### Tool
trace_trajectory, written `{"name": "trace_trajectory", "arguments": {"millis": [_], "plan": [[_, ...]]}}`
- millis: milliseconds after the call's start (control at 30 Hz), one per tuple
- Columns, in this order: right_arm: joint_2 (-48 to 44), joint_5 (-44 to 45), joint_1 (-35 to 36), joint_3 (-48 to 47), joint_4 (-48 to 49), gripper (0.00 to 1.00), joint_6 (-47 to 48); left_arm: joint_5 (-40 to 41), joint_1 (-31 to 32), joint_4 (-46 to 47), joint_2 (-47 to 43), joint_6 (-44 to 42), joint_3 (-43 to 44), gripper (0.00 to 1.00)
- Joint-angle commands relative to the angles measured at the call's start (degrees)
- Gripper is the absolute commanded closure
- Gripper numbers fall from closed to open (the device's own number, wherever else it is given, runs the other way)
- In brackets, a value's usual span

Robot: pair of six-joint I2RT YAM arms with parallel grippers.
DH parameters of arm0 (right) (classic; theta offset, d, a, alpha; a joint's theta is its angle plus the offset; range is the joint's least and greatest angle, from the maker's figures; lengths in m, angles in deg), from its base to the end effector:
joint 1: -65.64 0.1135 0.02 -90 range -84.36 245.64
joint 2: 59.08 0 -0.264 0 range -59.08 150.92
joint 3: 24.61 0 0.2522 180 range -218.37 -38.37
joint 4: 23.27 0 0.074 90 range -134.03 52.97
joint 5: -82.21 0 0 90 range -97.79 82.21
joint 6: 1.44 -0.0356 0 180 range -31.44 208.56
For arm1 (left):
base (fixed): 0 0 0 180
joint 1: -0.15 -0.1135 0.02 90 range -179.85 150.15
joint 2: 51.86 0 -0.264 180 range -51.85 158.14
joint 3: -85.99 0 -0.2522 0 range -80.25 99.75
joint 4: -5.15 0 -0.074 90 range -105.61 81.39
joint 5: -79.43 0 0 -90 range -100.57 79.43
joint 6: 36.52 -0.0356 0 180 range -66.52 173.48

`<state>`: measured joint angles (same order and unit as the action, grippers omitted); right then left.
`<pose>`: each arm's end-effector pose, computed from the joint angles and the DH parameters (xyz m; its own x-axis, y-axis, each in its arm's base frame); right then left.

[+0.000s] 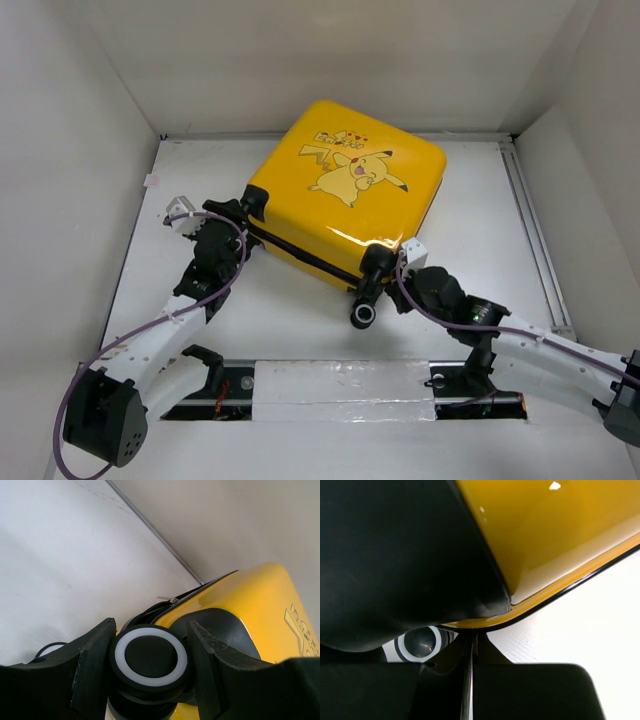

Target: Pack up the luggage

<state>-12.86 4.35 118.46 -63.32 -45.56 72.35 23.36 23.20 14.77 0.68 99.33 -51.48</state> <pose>0.1158 0.1403 0.2171 -0.4750 -0.1747 -0.8624 -0.5582 0.8175 0.1419 0.2022 -0.0645 0.2785 0.1311 -0.7028 -0.6992 -0.1360 0.6859 -0.7149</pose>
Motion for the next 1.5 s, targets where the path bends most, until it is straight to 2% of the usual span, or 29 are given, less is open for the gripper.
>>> {"name": "trace_trajectory", "arguments": {"millis": [0,167,300,333,433,533,567,667,733,800,867,933,967,1000,1133,1200,1267,1367,1467], "plan": [[-0.1,-22.4,3.9,-2.7,24.0,1.0,-3.2,-22.8,5.8,9.2,-3.4,5.6,3.2,1.0],[-3.9,-22.1,-5.5,-7.2,21.7,1.0,-2.7,-20.5,5.8,6.2,-8.6,5.0,0.6,1.0],[1.3,-31.7,-20.2,-16.0,20.5,1.0,-2.2,-20.5,5.8,2.6,-11.0,5.0,-1.4,1.0],[3.3,-33.0,-22.4,-19.8,20.5,1.0,-2.2,-20.5,5.8,1.9,-11.5,5.0,-2.0,1.0],[8.5,-40.8,-29.2,-23.3,17.5,1.0,-2.2,-19.3,5.8,1.2,-13.1,5.0,-2.6,1.0],[2.9,-40.8,-28.2,-16.2,18.5,1.0,-5.4,-20.0,5.8,1.2,-13.1,5.0,0.3,1.0],[0.8,-39.9,-27.4,-9.7,19.3,1.0,-6.2,-20.7,5.8,2.5,-13.1,5.0,0.8,1.0],[-5.1,-38.8,-26.3,1.5,20.8,1.0,-9.2,-23.6,5.8,4.0,-11.6,5.7,4.1,1.0],[-6.3,-39.3,-25.7,4.2,19.9,1.0,-9.2,-23.6,5.8,2.0,-11.0,5.7,7.5,1.0],[-6.3,-37.3,-25.7,4.8,17.3,1.0,-7.9,-24.1,5.8,1.4,-11.8,6.2,7.5,1.0],[-5.8,-39.4,-25.7,5.6,17.8,1.0,-7.3,-25.7,5.8,2.5,-13.3,8.2,6.5,1.0],[-6.8,-42.7,-25.7,9.4,23.5,1.0,-9.1,-26.9,5.8,1.3,-14.0,8.2,7.2,1.0],[-6.8,-45.1,-25.2,10.8,31.5,1.0,-10.8,-27.5,5.8,0.4,-14.0,8.2,7.9,1.0],[-6.8,-46.1,-25.2,11.6,33.5,1.0,-11.7,-28.6,5.8,0.4,-14.0,8.9,7.9,1.0],[-6.8,-42.5,-25.2,4.6,30.3,1.0,-9.8,-29.9,5.8,0.5,-13.9,8.8,11.0,1.0],[-4.0,-41.8,-25.2,0.6,28.1,1.0,-7.4,-31.3,5.8,0.4,-13.9,8.8,12.5,1.0],[-1.8,-37.2,-25.2,-5.8,24.8,1.0,-6.6,-31.3,5.8,-0.7,-14.5,8.8,12.5,1.0],[3.3,-36.2,-26.7,-12.5,22.3,1.0,-4.4,-24.8,5.8,-4.2,-16.8,6.1,11.1,1.0],[3.4,-38.9,-26.7,-11.8,22.7,1.0,-5.9,-20.2,5.8,-7.7,-18.2,4.9,8.5,1.0]]}}
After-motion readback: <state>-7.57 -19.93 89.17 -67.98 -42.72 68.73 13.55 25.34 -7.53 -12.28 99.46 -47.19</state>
